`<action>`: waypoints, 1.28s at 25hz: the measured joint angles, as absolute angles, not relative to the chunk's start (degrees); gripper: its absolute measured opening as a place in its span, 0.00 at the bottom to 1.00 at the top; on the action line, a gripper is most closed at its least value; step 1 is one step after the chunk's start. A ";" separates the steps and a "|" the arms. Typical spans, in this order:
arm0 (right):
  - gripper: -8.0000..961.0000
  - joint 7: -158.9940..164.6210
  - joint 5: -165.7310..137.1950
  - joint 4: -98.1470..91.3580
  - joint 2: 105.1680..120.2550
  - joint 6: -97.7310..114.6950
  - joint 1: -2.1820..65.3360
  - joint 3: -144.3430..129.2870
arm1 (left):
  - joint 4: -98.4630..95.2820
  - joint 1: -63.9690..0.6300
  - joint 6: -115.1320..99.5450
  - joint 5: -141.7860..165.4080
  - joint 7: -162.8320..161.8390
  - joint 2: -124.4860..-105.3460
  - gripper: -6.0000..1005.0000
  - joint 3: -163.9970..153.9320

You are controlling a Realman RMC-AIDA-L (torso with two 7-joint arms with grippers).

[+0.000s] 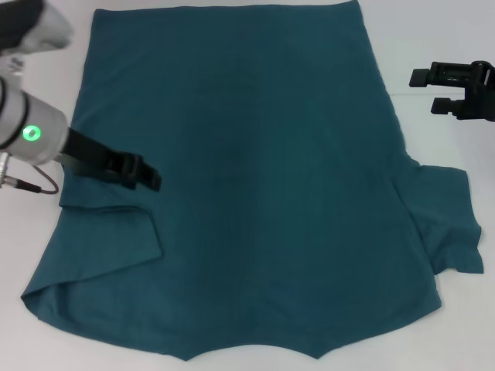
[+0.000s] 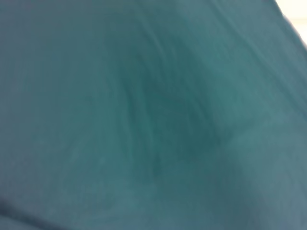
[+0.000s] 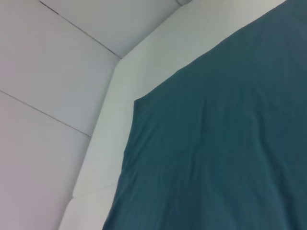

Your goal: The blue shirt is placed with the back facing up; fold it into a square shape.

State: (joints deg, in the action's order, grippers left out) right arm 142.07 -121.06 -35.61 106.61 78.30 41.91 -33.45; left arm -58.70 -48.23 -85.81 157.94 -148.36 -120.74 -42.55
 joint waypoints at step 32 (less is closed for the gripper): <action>0.95 147.34 -128.24 -39.55 100.46 89.44 30.93 -35.18 | -51.87 -29.98 -94.04 127.90 -127.88 -118.67 0.82 -30.70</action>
State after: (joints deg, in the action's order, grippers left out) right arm 147.34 -128.24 -39.55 100.46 89.44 30.93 -35.18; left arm -51.87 -29.98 -94.04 127.90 -127.88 -118.67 -30.70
